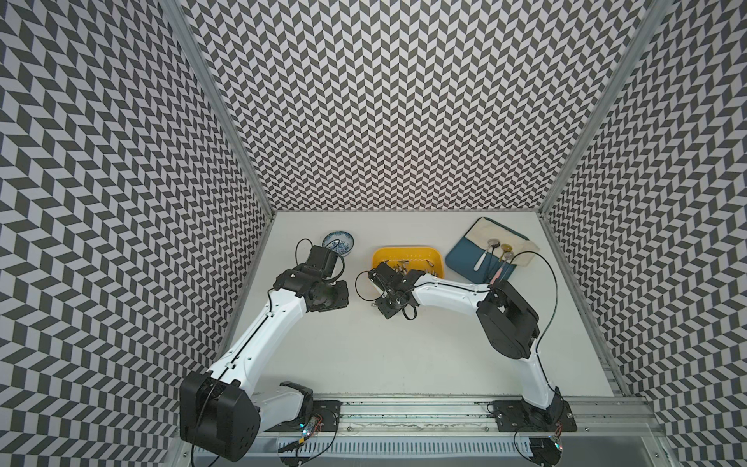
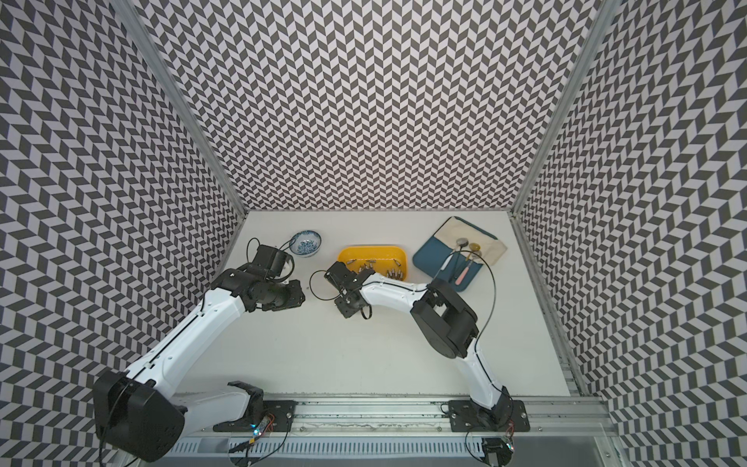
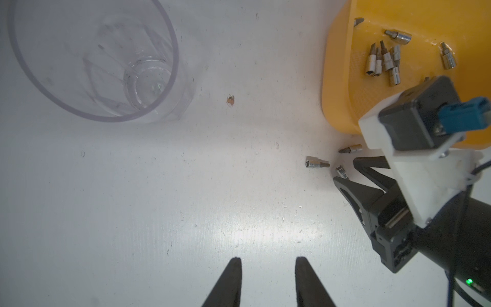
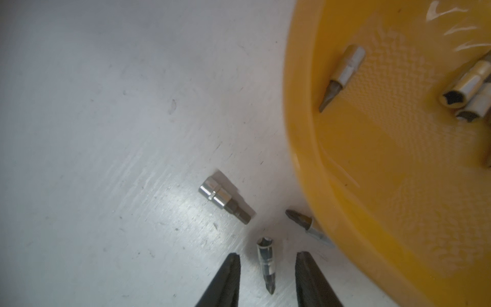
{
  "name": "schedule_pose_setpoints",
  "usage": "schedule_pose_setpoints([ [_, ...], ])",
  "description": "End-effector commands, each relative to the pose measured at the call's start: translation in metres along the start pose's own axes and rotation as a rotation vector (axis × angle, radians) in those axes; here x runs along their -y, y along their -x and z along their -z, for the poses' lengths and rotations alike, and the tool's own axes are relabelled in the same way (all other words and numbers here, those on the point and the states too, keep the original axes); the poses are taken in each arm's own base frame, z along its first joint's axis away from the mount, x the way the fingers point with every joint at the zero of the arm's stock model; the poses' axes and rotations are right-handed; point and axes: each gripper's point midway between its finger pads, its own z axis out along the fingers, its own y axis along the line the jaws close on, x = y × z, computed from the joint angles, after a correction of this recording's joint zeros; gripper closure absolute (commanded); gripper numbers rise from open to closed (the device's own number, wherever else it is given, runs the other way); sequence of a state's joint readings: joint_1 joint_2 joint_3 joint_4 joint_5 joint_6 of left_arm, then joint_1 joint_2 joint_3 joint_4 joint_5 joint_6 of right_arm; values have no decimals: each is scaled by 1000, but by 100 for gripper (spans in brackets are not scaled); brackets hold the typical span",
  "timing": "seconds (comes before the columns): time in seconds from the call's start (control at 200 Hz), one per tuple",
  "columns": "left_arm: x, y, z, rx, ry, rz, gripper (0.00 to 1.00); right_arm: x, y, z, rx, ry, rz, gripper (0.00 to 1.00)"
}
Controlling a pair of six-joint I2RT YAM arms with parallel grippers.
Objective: Put the bit on the desktop into the storage box
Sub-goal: Pick up the screwdriver bit from the center of the board.
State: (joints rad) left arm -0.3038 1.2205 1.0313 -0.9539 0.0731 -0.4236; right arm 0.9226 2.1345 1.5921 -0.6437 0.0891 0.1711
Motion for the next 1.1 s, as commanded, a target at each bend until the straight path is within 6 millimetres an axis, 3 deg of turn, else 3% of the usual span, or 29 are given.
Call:
schedule_pose_setpoints([
  [0.0, -2, -4, 4, 1, -6, -10, 62, 0, 4, -5, 4, -21, 15, 63],
  [0.616, -2, -7, 1, -9, -19, -7, 62, 1, -1, -19, -33, -32, 27, 73],
  [0.912, -1, -11, -3, -21, -27, -3, 62, 0, -3, -19, -47, -30, 29, 89],
  [1.097, -1, -13, -7, -29, -36, 2, 62, -3, 6, -1, -16, -7, 7, 100],
])
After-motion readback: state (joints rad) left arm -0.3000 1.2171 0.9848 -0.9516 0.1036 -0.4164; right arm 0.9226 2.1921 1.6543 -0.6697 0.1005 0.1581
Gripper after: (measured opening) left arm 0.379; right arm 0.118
